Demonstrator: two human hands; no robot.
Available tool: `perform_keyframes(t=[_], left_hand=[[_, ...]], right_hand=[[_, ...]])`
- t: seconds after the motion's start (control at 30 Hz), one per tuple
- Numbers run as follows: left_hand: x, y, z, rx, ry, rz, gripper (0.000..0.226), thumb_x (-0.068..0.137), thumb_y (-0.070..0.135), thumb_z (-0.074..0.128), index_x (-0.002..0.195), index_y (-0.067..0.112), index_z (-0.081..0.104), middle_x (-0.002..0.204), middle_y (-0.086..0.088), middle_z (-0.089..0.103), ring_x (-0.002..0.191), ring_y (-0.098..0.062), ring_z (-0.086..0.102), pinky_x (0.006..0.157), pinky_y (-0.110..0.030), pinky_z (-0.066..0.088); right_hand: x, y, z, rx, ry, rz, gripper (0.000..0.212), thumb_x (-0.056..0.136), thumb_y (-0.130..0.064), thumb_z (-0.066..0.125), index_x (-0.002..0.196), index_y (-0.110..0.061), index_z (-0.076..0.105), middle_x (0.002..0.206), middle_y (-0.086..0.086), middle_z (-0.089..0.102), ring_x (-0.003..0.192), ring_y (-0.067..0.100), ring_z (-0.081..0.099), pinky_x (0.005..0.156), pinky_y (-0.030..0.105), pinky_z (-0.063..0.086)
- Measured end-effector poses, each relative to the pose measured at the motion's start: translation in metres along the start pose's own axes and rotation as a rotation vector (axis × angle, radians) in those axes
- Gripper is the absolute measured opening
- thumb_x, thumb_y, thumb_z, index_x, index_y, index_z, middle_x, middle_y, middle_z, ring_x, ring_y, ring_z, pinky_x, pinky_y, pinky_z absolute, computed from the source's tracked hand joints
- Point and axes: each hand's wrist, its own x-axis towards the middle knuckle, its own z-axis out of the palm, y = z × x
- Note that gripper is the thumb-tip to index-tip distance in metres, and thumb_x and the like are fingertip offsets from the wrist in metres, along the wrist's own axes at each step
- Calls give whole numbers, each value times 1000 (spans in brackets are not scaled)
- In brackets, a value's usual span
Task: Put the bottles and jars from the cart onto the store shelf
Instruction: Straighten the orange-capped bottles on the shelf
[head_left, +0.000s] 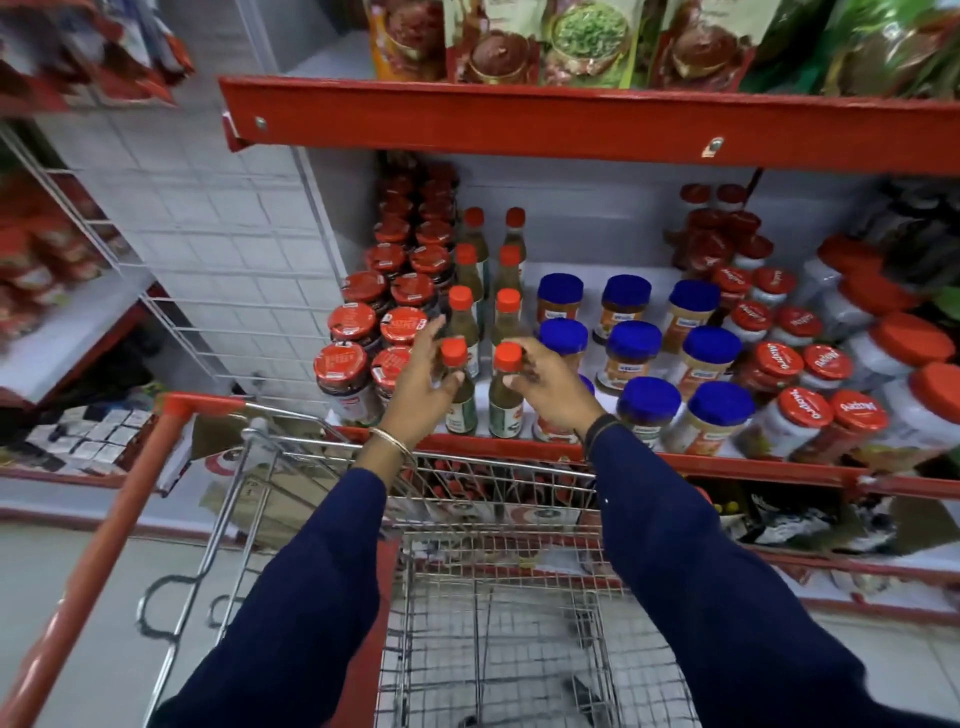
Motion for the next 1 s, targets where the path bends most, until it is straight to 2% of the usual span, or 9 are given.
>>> perform_keyframes(t=[0.07,0.17,0.23,0.33,0.47,0.67,0.77,0.87,1.0], left_hand=[[5,-3,-5,11,-4,24,57,83,-3,57,133,20,39,126,-2,56,117,-17,54,104,-37,44],[9,-6,-8,38,33,50,45,79,1,66,120,15,53,108,0,63,98,-11,62,97,-38,50],[10,-6,-7,55,60,65,42,75,6,71,113,15,56,100,3,65,89,-5,61,91,-35,53],[9,-6,-4,75,104,94,40,71,9,76,107,13,57,93,2,64,83,-9,61,84,-31,54],[9,-5,-2,105,147,112,39,69,12,78,102,12,57,87,4,63,79,-11,61,80,-30,55],[6,-12,0,153,70,86,50,76,21,73,118,15,47,109,-3,65,99,-15,61,88,-31,51],[4,-13,0,187,66,92,39,81,11,67,116,12,49,105,-6,67,97,-15,62,89,-32,51],[6,-12,-2,202,77,78,40,82,6,64,119,11,50,106,-11,68,100,-21,63,92,-33,50],[6,-15,-2,220,87,84,41,82,5,64,120,12,50,106,-12,69,100,-23,64,93,-35,51]], right_hand=[[0,1,1,-12,24,-7,35,86,-2,57,119,-10,51,110,3,59,111,25,57,100,43,46],[-2,0,1,16,83,-16,31,84,-4,62,113,-10,54,106,3,61,104,19,58,94,34,46],[-2,0,3,23,136,-18,31,81,-6,66,111,-11,56,104,5,64,101,18,60,92,31,47],[-1,0,7,-22,201,-29,34,77,-12,73,107,-11,58,102,7,67,96,17,62,87,28,49],[0,-1,12,-104,256,-50,36,73,-21,77,103,-13,58,94,-1,64,89,13,60,78,24,49],[-2,-2,14,-108,208,-65,36,79,-16,71,110,-9,55,104,9,66,95,16,59,83,29,48],[-2,-1,15,-126,197,-60,31,81,-15,69,108,-8,56,102,14,66,96,24,62,83,34,51],[-1,0,15,-160,200,-47,28,80,-18,69,105,-11,57,100,13,67,95,27,63,85,46,54],[-1,0,14,-154,200,-44,28,80,-16,68,105,-11,56,100,12,66,96,26,63,86,48,54]])
